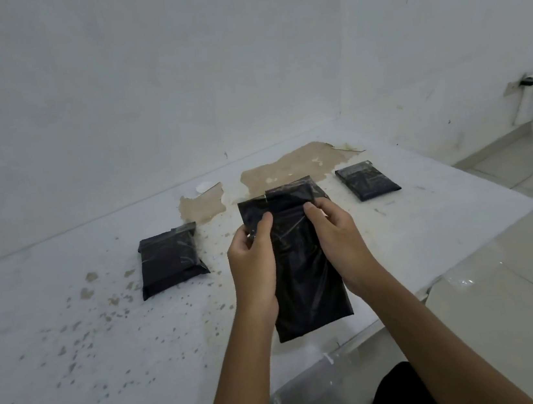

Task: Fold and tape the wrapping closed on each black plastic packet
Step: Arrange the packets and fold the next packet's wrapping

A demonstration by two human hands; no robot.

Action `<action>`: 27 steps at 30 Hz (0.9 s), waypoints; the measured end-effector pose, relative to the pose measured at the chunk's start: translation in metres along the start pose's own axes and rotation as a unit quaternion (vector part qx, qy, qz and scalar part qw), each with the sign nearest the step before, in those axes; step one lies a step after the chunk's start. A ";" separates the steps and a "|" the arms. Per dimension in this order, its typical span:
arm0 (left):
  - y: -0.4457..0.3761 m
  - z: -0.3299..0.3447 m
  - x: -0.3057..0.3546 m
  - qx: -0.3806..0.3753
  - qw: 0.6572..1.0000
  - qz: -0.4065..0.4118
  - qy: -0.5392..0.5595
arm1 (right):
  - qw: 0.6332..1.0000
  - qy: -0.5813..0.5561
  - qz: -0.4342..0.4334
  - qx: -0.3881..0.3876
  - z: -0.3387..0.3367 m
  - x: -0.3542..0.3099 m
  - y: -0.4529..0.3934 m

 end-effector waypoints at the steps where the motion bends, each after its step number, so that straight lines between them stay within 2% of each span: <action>1: 0.001 0.001 -0.002 0.005 1.000 -0.013 0.013 | 1.000 -0.005 0.002 0.003 0.000 0.001 0.001; 9: 0.002 0.004 -0.018 -0.003 0.998 -0.053 0.036 | 0.999 0.026 0.028 0.019 -0.008 0.011 0.001; 14: 0.003 0.006 -0.021 -0.017 0.998 -0.066 0.017 | 0.999 -0.019 0.012 0.027 -0.012 0.011 0.003; 19: 0.001 0.004 -0.019 0.008 0.998 -0.059 0.021 | 0.997 -0.070 0.023 0.039 -0.010 0.015 0.004; 27: -0.007 -0.005 -0.027 0.031 0.996 -0.067 0.057 | 0.994 -0.082 0.022 0.073 -0.016 0.021 0.003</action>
Point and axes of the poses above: each hand's wrist, its own y-axis away from the middle knuckle, its own z-axis out of the palm, x = y × z, the point moved 8 cm from there along -y, towards the middle knuckle, and after that the axes turned 10 degrees about -y, right-handed, at the moved point
